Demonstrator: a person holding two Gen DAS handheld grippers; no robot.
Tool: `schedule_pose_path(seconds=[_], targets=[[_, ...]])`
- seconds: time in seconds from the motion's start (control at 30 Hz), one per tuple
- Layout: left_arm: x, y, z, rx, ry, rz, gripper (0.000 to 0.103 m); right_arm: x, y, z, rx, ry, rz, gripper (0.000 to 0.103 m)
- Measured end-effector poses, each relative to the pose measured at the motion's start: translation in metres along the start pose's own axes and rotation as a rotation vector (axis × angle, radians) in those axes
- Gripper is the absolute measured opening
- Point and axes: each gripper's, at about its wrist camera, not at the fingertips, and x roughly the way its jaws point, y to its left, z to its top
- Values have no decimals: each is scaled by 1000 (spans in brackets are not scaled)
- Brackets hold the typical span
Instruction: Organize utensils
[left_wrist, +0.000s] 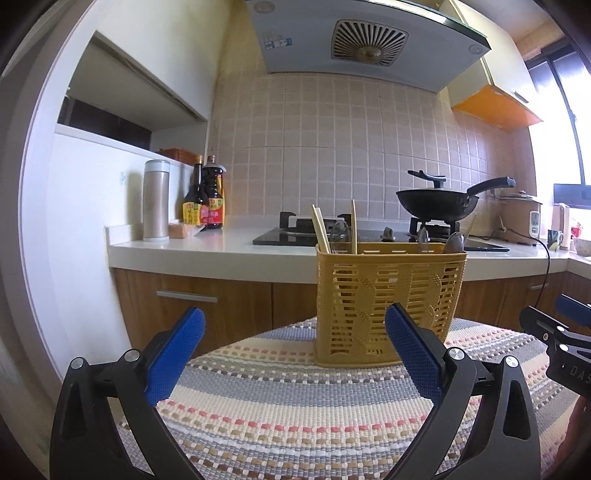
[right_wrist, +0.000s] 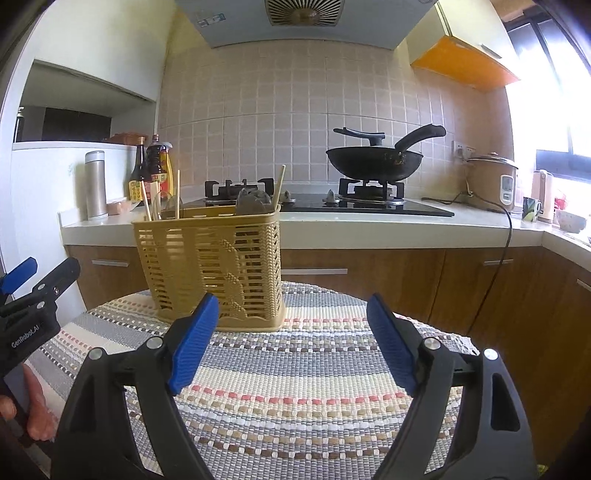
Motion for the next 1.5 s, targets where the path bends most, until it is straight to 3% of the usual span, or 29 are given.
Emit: schedule_pose_path(seconds=[1.5], targets=[[10,-3,-3,10,60,-35,95,5,4,-3,-7,31,-8,82]])
